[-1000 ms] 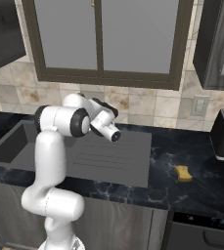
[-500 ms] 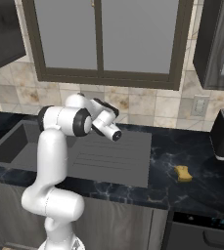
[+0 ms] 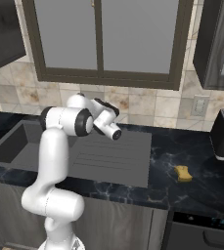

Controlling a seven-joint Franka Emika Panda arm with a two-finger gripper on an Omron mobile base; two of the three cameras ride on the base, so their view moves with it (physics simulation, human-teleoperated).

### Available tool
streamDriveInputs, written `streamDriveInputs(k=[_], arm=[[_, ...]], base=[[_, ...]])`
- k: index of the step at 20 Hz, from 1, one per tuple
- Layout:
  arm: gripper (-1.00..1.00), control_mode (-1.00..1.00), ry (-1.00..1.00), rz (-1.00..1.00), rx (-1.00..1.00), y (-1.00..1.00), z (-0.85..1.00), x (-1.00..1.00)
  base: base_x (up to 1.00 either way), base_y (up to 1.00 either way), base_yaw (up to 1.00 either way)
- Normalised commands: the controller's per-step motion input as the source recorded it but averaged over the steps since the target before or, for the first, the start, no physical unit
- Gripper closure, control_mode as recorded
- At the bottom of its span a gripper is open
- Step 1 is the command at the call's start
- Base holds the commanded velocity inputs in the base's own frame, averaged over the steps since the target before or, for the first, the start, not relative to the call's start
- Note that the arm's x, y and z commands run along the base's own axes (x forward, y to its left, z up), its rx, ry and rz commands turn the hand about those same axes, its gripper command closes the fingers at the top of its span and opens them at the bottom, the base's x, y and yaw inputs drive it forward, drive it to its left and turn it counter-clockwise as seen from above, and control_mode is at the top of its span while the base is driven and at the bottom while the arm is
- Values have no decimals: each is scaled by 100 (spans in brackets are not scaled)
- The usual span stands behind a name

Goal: Soak the sponge with water for a few seconds and then drop it inside the sink.

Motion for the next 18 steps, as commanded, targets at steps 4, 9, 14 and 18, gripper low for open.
streamDriveInputs(k=[4, 9, 14, 18], arm=[[-100, -100, 0, -2, 0, 0, 0, 15], [-100, -100, 0, -2, 0, 0, 0, 5], [-100, -100, 0, -4, 0, 0, 0, 0], [-100, -100, 0, -8, 0, 0, -2, 0]], base=[[0, 0, 0], [0, 0, 0], [0, 0, 0], [0, 0, 0]])
